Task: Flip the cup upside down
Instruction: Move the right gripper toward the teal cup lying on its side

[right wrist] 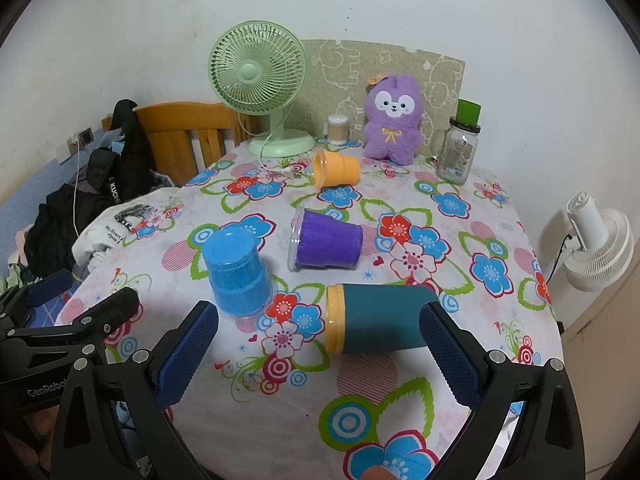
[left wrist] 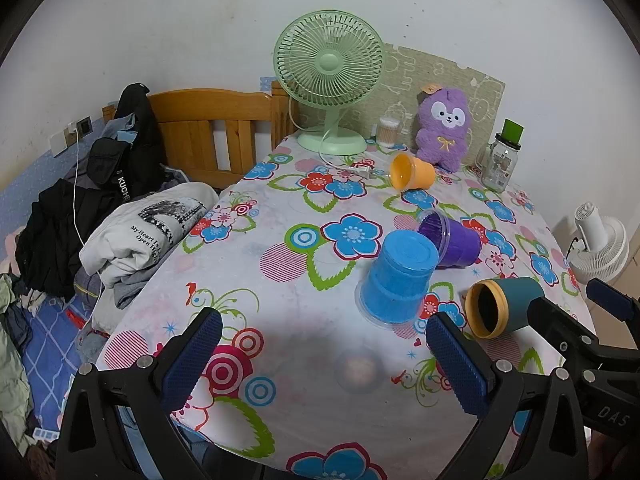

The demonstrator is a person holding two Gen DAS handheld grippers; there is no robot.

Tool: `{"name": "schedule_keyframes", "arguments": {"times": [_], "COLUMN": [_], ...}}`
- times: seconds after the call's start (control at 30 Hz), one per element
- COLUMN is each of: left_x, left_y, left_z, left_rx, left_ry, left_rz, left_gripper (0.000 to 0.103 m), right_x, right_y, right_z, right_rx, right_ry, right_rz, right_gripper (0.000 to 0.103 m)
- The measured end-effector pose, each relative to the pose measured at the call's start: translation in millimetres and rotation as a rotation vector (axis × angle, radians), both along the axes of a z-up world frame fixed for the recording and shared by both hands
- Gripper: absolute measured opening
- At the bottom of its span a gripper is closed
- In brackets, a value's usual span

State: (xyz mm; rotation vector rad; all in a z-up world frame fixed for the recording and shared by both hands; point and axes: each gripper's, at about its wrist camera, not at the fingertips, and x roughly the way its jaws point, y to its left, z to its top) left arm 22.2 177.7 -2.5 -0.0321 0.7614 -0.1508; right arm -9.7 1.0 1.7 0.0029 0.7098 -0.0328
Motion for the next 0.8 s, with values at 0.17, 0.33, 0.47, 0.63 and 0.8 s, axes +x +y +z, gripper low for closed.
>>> {"name": "schedule_keyframes", "arguments": {"times": [0.17,0.33,0.47,0.63,0.8], "left_x": [0,0,0,2,8], "left_y": [-2,-2,-4,-7,-14], "left_z": [-1,-1,-3,-6,-14], "left_rx": [0.002,0.002,0.003,0.004,0.010], "left_ry": [0.001,0.001,0.007,0.019,0.042], "left_rz": [-0.001,0.000,-0.005,-0.014,-0.032], "left_gripper": [0.103,0.103,0.103,0.103,0.103], "right_x": [-1,2,3,4,9], "right_y": [-3,-7,-10,-18,-27], "right_z": [-3,-6,-10,-14,-25], "right_rx": [0.005,0.019,0.017,0.022,0.033], "right_ry": [0.001,0.017,0.028,0.039,0.068], "right_rz": [-0.011,-0.033,-0.047,-0.069,-0.094], "right_gripper": [0.102,0.102,0.102,0.102,0.102]}}
